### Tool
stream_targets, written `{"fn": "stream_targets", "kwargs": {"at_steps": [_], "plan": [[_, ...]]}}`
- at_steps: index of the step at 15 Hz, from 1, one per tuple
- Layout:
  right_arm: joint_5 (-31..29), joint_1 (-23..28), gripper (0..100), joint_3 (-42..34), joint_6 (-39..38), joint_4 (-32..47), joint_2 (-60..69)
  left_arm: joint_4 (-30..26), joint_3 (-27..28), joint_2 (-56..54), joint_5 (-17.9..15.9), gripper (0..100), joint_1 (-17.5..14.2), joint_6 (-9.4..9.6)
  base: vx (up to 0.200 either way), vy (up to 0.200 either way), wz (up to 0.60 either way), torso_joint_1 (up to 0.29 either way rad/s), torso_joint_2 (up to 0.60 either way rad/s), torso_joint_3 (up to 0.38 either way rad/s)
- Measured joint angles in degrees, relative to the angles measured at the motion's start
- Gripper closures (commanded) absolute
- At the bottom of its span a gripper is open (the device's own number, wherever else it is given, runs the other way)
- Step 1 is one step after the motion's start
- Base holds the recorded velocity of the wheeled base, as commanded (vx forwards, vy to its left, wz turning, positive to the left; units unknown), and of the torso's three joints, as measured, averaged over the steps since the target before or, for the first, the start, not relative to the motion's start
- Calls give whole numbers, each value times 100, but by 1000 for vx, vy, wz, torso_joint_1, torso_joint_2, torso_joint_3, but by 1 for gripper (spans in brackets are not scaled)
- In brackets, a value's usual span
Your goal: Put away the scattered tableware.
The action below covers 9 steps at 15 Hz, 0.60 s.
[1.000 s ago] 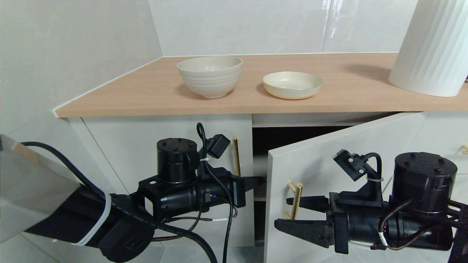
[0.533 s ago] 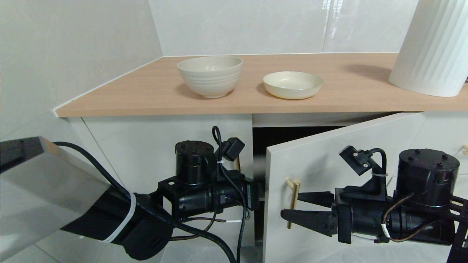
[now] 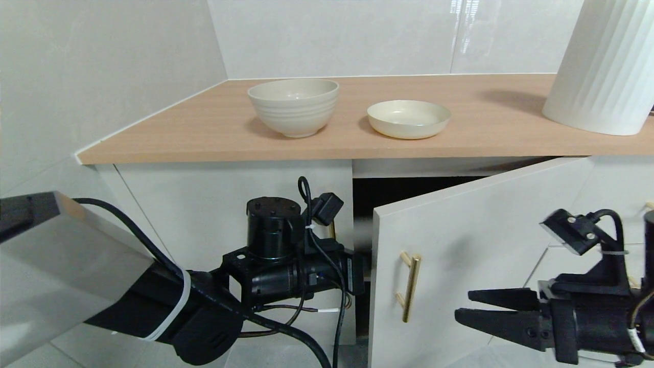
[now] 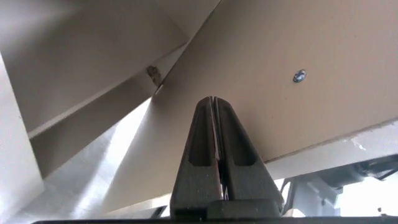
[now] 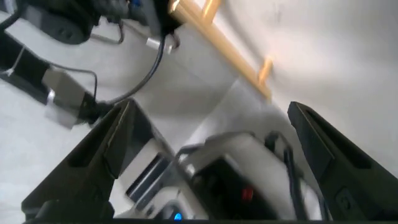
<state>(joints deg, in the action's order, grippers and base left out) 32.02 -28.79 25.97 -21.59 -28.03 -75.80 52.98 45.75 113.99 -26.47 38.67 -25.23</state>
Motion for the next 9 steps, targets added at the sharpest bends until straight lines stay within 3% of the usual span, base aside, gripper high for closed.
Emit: {"fn": "stream_targets", "kwargs": {"at_steps": [2,9], "plan": [[-55,336,0,201,330,688,529,15,41,-11,0,100,0,-254,0,0,0,0,0,0],[-479,551,0,422,501,761,706,-163,174,-158,-7,100,79,-279,0,0,0,0,0,0]]}}
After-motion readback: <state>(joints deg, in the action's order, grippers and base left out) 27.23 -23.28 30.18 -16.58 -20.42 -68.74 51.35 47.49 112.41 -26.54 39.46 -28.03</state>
